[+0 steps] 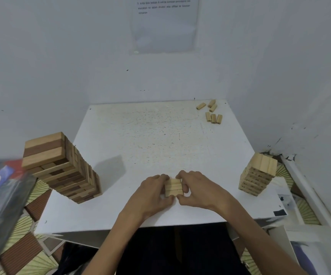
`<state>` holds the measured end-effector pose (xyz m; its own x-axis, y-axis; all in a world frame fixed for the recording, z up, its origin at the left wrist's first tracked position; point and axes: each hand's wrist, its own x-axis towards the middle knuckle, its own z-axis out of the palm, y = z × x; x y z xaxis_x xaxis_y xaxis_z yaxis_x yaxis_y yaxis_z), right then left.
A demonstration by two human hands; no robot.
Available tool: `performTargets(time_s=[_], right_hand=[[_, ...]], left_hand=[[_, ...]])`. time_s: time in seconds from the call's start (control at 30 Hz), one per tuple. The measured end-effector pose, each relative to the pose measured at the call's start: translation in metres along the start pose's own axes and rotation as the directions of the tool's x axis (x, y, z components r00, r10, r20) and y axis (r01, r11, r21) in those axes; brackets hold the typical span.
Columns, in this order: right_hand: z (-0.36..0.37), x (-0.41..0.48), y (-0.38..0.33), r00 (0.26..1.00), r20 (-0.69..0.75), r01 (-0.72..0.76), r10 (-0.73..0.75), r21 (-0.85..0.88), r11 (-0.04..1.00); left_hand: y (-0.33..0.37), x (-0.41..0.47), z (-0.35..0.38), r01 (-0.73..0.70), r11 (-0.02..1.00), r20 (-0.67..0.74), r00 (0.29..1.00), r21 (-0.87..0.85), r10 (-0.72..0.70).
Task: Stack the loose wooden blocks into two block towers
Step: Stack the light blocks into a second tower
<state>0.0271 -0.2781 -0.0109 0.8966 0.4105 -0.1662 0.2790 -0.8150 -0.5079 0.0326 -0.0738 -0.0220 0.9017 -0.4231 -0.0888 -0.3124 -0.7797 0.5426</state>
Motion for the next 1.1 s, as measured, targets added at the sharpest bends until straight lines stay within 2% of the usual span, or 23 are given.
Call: performTargets(time_s=[0.17,0.47,0.67,0.77,0.93,1.1], right_hand=[[-0.003,0.000,0.000,1.000,0.018,0.001,-0.001,0.027,1.000],[-0.006,-0.003,0.001,1.000,0.004,0.024,-0.024,0.071,0.997],[-0.005,0.000,0.003,0.999,-0.033,0.019,-0.016,0.082,0.996],[-0.003,-0.001,0.004,1.000,-0.017,0.017,-0.017,0.052,0.998],[-0.007,0.002,-0.003,0.998,-0.014,0.053,-0.054,-0.019,0.998],[-0.003,0.000,0.000,0.998,-0.026,0.050,-0.051,-0.005,0.999]], left_hand=[[-0.004,0.003,-0.012,-0.049,0.999,0.109,0.993,0.007,0.048],[-0.005,0.005,-0.013,-0.097,0.991,0.138,0.987,0.094,0.084],[-0.011,0.006,-0.015,-0.065,0.998,0.061,0.996,-0.023,0.066],[-0.012,0.007,-0.018,-0.054,0.995,0.075,0.995,-0.084,0.060],[-0.010,0.008,-0.019,-0.071,0.995,0.102,0.992,-0.072,0.079],[-0.010,0.006,-0.018,-0.080,0.995,0.090,0.992,-0.058,0.085]])
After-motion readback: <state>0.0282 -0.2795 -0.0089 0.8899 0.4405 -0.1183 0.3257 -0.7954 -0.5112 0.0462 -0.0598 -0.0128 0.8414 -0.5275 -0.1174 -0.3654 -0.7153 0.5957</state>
